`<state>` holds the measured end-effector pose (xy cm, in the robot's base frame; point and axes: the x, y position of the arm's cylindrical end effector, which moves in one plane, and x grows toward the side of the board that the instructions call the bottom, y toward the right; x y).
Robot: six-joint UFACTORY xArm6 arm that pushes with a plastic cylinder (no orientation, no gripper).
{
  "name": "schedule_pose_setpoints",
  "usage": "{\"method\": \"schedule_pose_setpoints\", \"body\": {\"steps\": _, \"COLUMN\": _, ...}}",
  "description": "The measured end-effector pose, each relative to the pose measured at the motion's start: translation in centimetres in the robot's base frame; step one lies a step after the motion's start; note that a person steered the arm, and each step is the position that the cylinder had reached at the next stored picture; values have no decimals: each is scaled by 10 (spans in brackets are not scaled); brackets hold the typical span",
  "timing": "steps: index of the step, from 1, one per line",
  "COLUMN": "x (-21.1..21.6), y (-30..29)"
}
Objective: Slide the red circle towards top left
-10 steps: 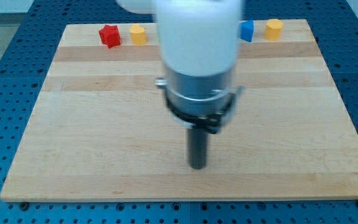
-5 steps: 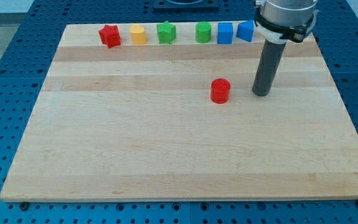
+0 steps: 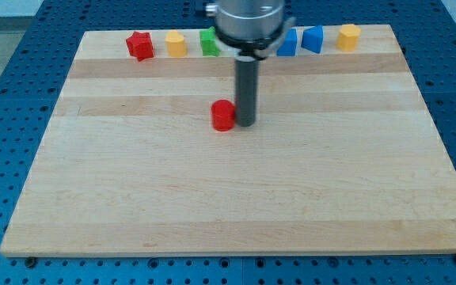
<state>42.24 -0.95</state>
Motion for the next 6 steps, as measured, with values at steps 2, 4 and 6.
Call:
{"method": "schedule_pose_setpoints", "body": {"steps": 2, "x": 0, "y": -105}}
{"method": "schedule_pose_setpoints", "body": {"steps": 4, "x": 0, "y": -201}}
{"method": "schedule_pose_setpoints", "body": {"steps": 6, "x": 22, "y": -197}}
